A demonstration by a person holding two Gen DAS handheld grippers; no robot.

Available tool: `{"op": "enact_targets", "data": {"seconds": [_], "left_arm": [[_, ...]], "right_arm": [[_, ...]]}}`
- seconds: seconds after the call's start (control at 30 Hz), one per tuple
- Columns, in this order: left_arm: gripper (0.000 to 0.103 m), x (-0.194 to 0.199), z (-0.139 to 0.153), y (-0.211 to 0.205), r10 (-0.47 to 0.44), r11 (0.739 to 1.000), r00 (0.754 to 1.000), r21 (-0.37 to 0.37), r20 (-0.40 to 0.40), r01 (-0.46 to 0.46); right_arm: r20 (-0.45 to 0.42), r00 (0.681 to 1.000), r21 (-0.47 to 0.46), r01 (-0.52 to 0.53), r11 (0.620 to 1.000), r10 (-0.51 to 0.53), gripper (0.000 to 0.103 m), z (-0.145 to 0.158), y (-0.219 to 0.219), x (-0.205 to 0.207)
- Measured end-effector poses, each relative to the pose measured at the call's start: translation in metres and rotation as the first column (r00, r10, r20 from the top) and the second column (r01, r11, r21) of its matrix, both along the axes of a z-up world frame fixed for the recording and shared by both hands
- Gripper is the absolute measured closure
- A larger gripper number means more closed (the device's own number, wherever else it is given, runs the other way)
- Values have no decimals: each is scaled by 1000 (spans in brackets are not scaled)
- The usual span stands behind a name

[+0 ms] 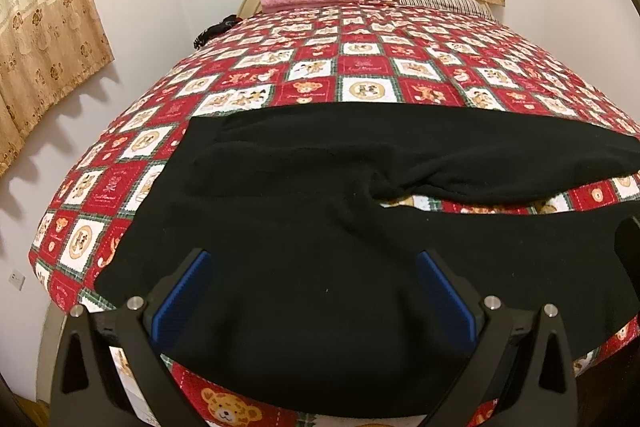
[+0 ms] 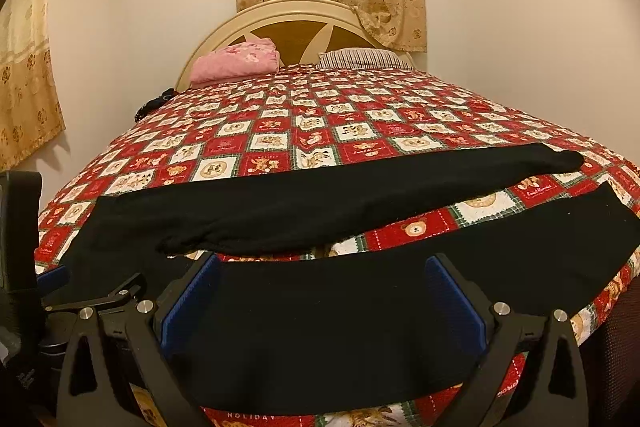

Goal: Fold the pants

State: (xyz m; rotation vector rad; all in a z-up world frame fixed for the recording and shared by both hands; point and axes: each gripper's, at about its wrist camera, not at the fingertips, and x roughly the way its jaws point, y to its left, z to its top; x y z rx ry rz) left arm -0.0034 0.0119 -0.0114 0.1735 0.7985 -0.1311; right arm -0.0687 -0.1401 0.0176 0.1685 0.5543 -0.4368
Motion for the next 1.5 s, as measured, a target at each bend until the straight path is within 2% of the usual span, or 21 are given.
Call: {"op": "enact_targets", "data": {"seconds": [1.5], "left_arm": [[0, -1, -7, 2, 4, 1000, 1000, -4, -20, -4]], "right_arm": [[-13, 1000, 10, 1, 1000, -1, 1, -5, 1, 1]]}}
